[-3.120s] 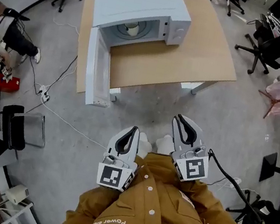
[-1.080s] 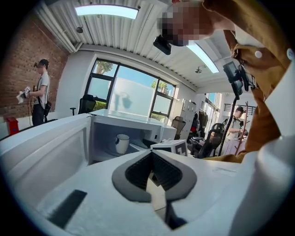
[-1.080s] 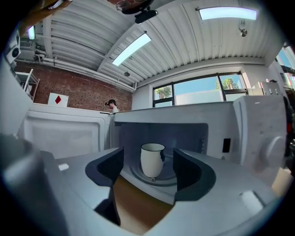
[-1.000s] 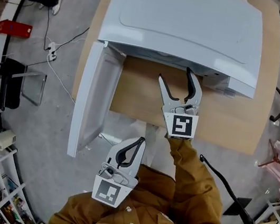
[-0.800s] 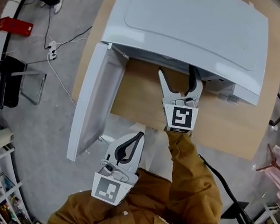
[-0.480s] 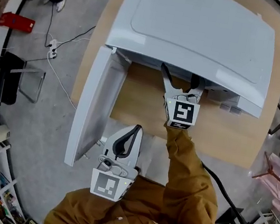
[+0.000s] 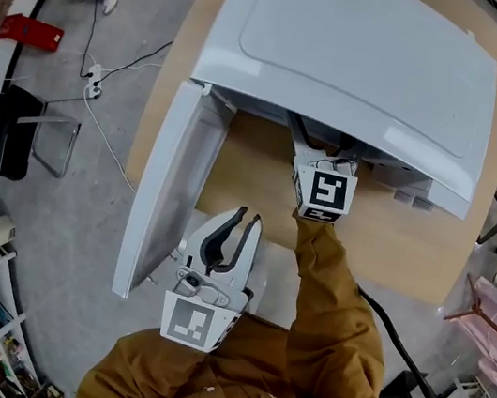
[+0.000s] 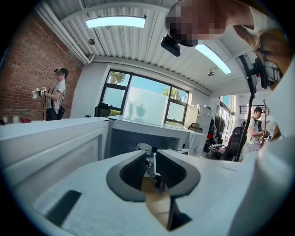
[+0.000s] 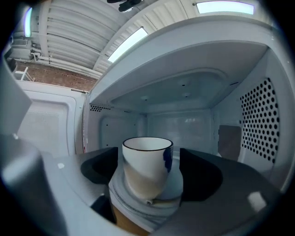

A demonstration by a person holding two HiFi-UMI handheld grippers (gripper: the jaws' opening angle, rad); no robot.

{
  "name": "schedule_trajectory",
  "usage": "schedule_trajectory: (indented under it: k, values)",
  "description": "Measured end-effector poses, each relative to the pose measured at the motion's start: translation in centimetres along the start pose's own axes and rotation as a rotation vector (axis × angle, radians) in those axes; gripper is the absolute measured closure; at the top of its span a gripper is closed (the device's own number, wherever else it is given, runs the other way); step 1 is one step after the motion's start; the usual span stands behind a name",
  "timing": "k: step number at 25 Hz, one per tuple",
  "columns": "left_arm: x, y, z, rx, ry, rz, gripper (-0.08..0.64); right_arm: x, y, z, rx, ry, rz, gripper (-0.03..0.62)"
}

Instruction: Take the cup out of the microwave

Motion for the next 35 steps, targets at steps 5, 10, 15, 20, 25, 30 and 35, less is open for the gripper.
schedule_trajectory:
  k: [5,10,15,20,25,30,35]
  values:
    - [-0.1,-0.2,0.0,0.0,-0.007,-0.004,0.491,1.0,0.2,-0.3,0.006,-0.002,-0.005,0.181]
    - [-0.3,-0.7,-0.2,-0.001,-0.003,-0.017,0.491,1.7,0.2,-0.2,0.005,-0.013,-0.019,0.193]
    - [-0.3,-1.0,-0.1,-0.003,-0.004,-0.019,0.492,1.8,0.1,-0.3,-0.003,-0.012,-0.016,0.202]
    - [-0.4,-0.9,0.1,0.002,-0.01,-0.014,0.494,1.8,0.1,-0.3,-0.01,-0.014,-0.025,0.207]
    - [-0.7,-1.0,0.0,0.015,-0.011,-0.015,0.5,1.2,0.3,-0.1,0.011,-0.014,-0.005,0.207]
    - [-1.0,-1.0,-0.1,0.037,-0.011,-0.01,0.503,-0.4,0.4,-0.7,0.011,0.003,0.007,0.209]
    - [-0.9,-0.4,-0.2,0.054,-0.013,0.008,0.506,-2.9,0.2,-1.2,-0.003,0.009,-0.005,0.209]
Point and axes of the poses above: the fingertips, and each gripper's own axes: x forward along the fingers, y to its right, z out of its underside, the point moved 5 cm from there along -x, backward along the fingers, and after that the axes turned 13 degrees about -y, right-handed, at the moved point
